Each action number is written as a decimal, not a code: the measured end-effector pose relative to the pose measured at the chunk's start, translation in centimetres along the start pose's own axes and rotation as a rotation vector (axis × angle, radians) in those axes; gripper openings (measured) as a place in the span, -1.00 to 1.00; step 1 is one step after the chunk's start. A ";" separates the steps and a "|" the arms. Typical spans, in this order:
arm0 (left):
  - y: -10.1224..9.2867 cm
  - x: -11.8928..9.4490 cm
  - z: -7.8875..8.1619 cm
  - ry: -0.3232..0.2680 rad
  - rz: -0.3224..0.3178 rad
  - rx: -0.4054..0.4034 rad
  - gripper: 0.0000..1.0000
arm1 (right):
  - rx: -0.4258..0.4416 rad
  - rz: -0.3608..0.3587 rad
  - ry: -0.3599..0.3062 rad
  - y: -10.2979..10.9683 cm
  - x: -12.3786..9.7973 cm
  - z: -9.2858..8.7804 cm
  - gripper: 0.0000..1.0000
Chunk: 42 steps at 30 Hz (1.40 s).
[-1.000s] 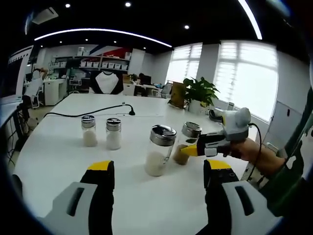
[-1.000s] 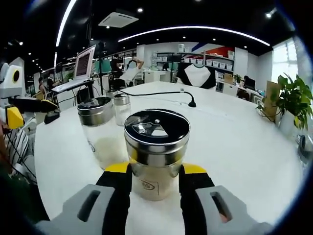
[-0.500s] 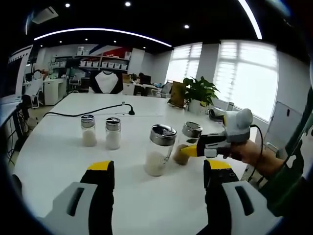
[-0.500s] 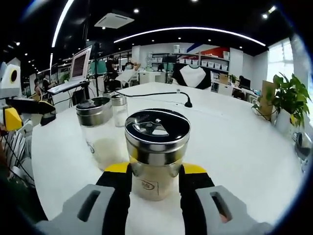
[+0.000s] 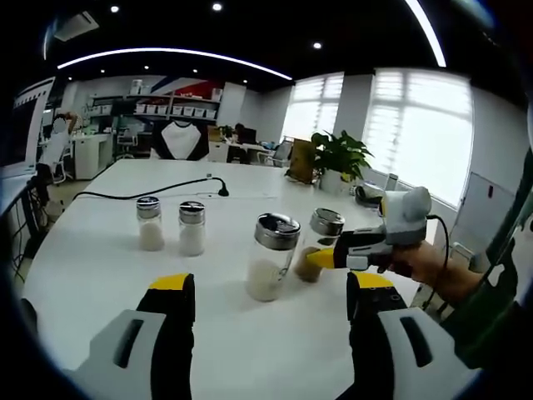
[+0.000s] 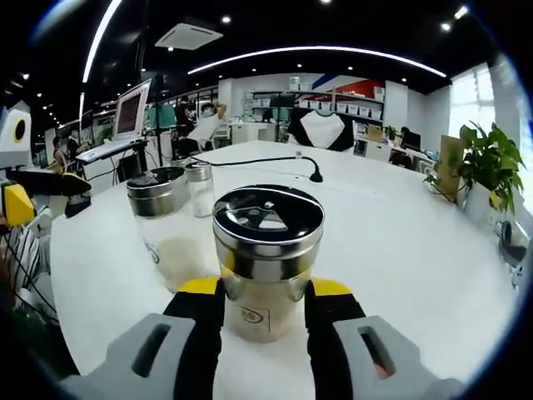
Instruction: Rotate the seasoning bottle until the label or dispensing opening points toward the visible target arrow and the bottle remains upright within the marked orientation range
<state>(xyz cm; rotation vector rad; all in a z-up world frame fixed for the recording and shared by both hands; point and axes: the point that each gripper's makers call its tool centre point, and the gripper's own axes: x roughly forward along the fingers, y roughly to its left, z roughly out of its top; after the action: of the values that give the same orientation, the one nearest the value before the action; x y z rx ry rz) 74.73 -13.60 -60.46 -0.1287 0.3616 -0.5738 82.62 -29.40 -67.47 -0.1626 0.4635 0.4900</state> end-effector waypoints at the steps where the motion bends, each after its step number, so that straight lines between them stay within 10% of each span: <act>1: 0.0 0.0 0.0 0.000 0.000 0.000 0.57 | -0.018 0.005 0.006 0.0 0.0 0.0 -0.26; 6: 0.0 -0.1 0.0 0.000 0.003 0.001 0.57 | -0.043 0.023 0.002 0.4 0.0 -0.1 0.12; 42: -0.6 0.0 -0.4 -0.013 -0.008 0.000 0.57 | 0.102 -0.013 -0.162 -1.3 -8.0 2.4 0.36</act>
<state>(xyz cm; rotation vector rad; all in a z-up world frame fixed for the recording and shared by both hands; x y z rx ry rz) 74.30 -14.10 -60.71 -0.1338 0.3490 -0.5805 77.92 -33.20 -61.59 -0.0270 0.3275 0.4622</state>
